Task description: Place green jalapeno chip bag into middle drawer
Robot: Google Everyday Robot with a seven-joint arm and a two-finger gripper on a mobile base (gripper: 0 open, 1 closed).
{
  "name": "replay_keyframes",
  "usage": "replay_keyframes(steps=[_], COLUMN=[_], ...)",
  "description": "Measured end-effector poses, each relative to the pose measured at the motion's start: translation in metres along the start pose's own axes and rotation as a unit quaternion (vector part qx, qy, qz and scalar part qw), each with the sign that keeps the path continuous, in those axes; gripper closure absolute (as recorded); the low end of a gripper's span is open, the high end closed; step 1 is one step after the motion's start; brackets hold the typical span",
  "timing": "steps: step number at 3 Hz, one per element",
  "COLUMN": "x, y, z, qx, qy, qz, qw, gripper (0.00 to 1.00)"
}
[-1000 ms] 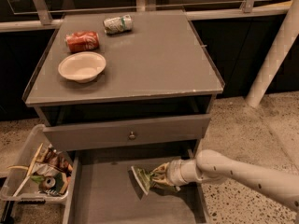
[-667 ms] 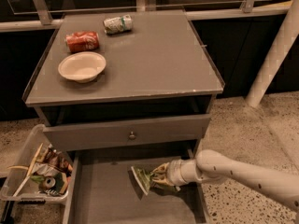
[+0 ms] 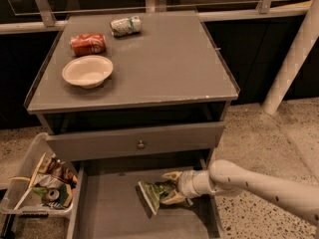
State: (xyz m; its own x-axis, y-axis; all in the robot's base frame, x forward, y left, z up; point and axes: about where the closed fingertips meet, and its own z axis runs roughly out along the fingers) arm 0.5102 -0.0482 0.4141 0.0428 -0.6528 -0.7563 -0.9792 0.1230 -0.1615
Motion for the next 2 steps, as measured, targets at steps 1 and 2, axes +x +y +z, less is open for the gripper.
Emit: replay_keyframes(steps=[1,2], x=[0.0,0.0], y=[0.0,0.0], z=[0.0,0.0001], qx=[0.0,0.0], qy=[0.0,0.0], qz=[0.0,0.0], qw=[1.0,1.0], gripper=[0.0,0.0])
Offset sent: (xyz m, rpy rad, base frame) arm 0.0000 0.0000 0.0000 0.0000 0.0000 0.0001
